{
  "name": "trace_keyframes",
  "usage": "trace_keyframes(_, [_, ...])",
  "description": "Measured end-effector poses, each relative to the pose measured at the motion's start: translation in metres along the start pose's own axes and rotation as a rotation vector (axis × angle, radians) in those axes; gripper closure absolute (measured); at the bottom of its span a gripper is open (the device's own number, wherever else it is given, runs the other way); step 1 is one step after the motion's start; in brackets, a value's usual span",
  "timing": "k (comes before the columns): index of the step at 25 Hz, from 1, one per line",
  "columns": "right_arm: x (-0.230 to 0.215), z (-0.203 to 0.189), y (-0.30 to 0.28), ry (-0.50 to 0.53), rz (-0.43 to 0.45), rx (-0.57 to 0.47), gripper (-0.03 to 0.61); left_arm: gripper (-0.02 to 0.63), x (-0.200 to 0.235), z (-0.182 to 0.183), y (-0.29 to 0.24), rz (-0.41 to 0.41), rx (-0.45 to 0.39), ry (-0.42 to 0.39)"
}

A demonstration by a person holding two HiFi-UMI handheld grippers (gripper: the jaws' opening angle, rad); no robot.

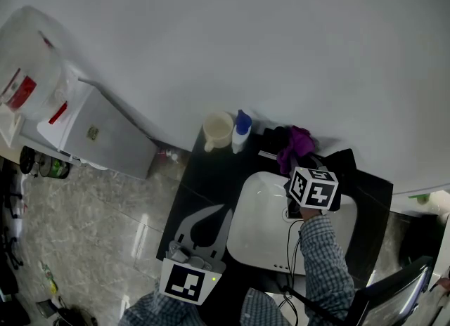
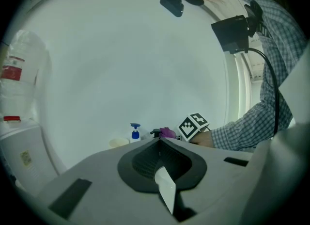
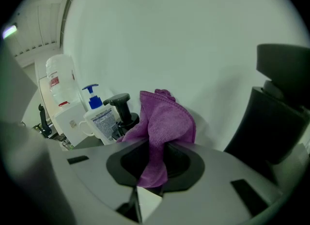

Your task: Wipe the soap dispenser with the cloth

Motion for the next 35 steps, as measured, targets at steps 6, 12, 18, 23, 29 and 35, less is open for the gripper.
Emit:
trace_keyframes(6, [0.002,-0.019,-0.003,-0.027,-0.001,0.063,0.504,0.612,0.001,-0.002,0.000,0.001,0.005,0.007])
trace_keyframes(12, [0.001,-0.027,0.000,-0.011,-0.023,0.078,0.503,0.612,0.001,-0.004,-0.001,-0.002,0.010,0.003])
trace_keyframes(18, [0.001,-0.015,0.023,0.016,-0.044,0.030,0.503,0.612,-0.001,0.000,-0.004,-0.023,0.002,-0.003])
trace_keyframes(23, [0.002,0.012,0.047,0.050,-0.055,-0.058,0.503,0.612,-0.003,0.002,-0.007,-0.037,-0.003,-0.010])
trace_keyframes(29, [0.010,0.051,0.066,0.134,-0.077,-0.170,0.503,0.612,-0.003,0.005,-0.009,-0.041,-0.020,0.003])
trace_keyframes(35, [0.022,0.071,0.062,0.187,-0.073,-0.219,0.503,0.612,-0.002,0.005,-0.008,-0.036,-0.026,0.012])
Point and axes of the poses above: the fingertips, and each gripper's own axes: y backward along the fingers, x to its left, z out of its top, the point moved 10 cm from there along y, backward along the fingers, and after that the axes turned 14 degrees about y, right-handed, at the moved point
